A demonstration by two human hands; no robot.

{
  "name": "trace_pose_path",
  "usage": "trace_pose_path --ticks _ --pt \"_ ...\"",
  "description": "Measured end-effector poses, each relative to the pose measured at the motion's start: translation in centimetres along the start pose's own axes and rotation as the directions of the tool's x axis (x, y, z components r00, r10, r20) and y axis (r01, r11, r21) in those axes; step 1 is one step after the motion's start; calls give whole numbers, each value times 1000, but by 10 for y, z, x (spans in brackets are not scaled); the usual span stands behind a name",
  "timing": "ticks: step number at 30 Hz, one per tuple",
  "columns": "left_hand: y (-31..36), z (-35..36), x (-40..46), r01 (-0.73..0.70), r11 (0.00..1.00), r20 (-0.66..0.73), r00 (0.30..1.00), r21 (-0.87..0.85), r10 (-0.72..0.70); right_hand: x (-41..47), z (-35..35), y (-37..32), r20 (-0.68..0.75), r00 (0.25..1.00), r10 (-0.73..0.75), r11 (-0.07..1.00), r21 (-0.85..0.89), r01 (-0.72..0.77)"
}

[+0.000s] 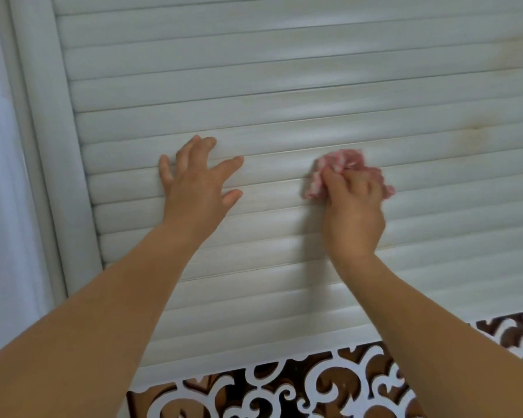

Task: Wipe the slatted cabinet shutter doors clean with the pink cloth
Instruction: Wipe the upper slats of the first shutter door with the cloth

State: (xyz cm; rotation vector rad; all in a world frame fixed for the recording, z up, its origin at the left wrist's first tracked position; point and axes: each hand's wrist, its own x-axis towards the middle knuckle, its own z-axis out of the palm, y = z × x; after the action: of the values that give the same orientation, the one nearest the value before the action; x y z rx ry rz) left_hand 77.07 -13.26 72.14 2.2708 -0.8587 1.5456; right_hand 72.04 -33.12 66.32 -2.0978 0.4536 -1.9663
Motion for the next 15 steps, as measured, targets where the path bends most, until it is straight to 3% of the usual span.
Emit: trace_pose_path --ticks 4,7,10,13,15 --pt "5 5 0 33 999 -41 999 3 -33 -16 8 -24 23 931 -363 930 -40 364" --pt "12 9 1 53 998 -82 995 -20 -54 -8 -1 -14 89 854 -513 853 -59 519" --pt "19 11 -1 79 996 -75 994 -28 -81 6 -17 19 92 882 -462 873 -127 470" --pt "19 10 -3 87 996 -61 994 -16 -87 17 -30 66 165 953 -253 940 -191 283" --pt "21 10 -3 86 996 -48 995 -5 -86 27 -38 98 106 985 -132 976 -158 148"
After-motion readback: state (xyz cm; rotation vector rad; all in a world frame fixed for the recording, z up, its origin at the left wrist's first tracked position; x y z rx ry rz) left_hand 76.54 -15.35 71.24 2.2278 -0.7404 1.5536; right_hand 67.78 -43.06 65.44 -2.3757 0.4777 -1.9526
